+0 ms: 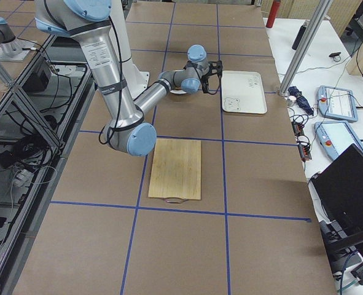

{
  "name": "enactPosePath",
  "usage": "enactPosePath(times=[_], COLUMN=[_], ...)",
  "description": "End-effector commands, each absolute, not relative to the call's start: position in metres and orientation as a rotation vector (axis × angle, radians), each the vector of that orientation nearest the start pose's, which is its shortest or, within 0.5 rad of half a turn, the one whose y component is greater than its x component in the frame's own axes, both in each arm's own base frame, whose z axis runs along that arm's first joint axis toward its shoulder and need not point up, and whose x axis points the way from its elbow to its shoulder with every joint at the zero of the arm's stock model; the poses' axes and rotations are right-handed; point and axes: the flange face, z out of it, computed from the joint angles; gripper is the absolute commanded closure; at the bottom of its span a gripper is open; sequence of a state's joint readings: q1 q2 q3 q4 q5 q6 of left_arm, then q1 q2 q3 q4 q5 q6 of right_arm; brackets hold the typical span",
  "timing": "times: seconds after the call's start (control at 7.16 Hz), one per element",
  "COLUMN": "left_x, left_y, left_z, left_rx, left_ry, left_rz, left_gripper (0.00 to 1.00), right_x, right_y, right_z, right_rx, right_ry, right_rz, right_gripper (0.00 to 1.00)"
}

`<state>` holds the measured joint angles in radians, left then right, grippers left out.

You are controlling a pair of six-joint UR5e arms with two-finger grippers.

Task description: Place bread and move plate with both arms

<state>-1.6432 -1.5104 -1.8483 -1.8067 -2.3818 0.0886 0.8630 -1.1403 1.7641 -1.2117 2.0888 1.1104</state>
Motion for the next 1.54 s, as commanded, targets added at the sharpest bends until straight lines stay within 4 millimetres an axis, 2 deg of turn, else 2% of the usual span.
enactPosePath(times=[0.0,0.14,0.28,0.42,0.56,0.7,0.84,0.98,1.12,1.26,1.4], left_x=[-0.062,-0.047,-0.022,0.002,0.026,0.045,0.079,0.116,0.157,0.211,0.245], left_y=[-0.493,-0.504,-0.51,-0.513,-0.513,-0.51,-0.501,-0.49,-0.471,-0.448,-0.442], left_z=[0.49,0.472,0.461,0.454,0.453,0.446,0.434,0.42,0.406,0.396,0.395], left_rx=[0.56,0.597,0.595,0.583,0.563,0.503,0.453,0.384,0.282,0.193,0.176], left_ry=[0.764,0.768,0.793,0.819,0.84,0.909,1.017,1.118,1.231,1.334,1.403], left_rz=[0.305,0.354,0.383,0.385,0.411,0.33,0.258,0.148,0.046,0.021,-0.022], left_gripper=[0.02,0.02,0.02,0.01,0.01,0.01,0.01,0.01,0.01,0.01,0.01], right_x=[-0.231,-0.19,-0.137,-0.095,-0.067,-0.032,-0.006,0.017,0.025,0.026,0.025], right_y=[-0.583,-0.585,-0.577,-0.562,-0.538,-0.512,-0.477,-0.448,-0.445,-0.45,-0.451], right_z=[0.347,0.389,0.442,0.482,0.524,0.564,0.602,0.629,0.631,0.629,0.627], right_rx=[0.196,0.197,0.195,0.15,0.129,0.108,0.058,0.023,0.037,0.04,0.043], right_ry=[-0.812,-0.732,-0.677,-0.708,-0.692,-0.676,-0.669,-0.652,-0.657,-0.653,-0.655], right_rz=[-0.011,-0.121,-0.196,-0.195,-0.238,-0.264,-0.216,-0.164,-0.148,-0.14,-0.139], right_gripper=[0.0,0.0,0.0,0.0,0.0,0.0,0.0,0.0,0.0,0.0,0.0])
